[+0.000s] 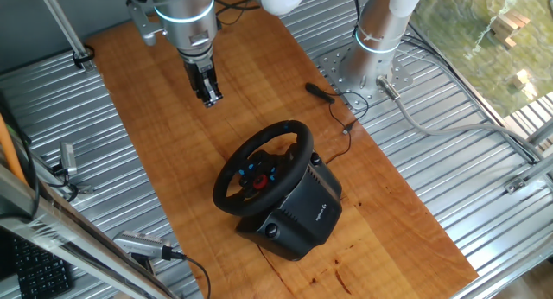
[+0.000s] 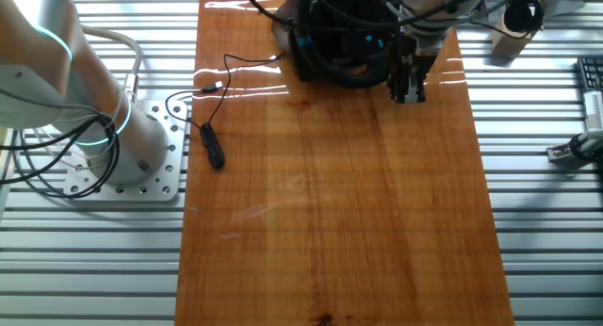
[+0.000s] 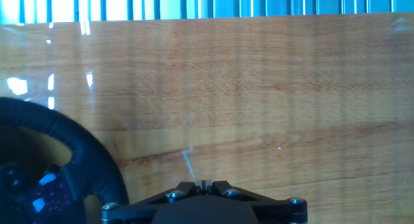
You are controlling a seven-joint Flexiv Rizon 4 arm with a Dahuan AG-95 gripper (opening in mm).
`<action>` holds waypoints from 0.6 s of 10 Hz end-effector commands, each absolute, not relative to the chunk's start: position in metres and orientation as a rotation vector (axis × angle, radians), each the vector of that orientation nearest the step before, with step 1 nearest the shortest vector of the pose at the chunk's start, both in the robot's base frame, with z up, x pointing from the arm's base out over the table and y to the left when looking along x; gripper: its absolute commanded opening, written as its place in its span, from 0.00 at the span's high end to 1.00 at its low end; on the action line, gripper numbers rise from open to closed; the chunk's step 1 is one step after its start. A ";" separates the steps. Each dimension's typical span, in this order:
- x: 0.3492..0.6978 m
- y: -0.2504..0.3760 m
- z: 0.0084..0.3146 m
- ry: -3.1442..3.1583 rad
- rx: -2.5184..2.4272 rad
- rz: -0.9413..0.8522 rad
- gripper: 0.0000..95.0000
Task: Rotate the steering wheel 90 degrees counterclockwise
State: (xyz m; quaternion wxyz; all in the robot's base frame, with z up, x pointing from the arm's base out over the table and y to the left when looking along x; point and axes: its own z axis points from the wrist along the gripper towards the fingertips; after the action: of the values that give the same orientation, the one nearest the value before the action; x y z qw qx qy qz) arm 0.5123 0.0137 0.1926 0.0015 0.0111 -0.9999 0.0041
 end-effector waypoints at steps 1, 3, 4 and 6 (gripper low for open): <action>0.513 0.026 0.192 -3.139 0.006 -0.020 1.00; 0.514 0.039 0.191 -3.139 0.000 -0.023 1.00; 0.514 0.056 0.193 -3.137 0.015 -0.064 1.00; 0.517 0.068 0.205 -3.132 0.007 -0.105 1.00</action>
State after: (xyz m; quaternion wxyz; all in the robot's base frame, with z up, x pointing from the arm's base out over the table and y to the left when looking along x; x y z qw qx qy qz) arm 0.5156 0.0677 0.2037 0.0035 0.0029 -0.9995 -0.0315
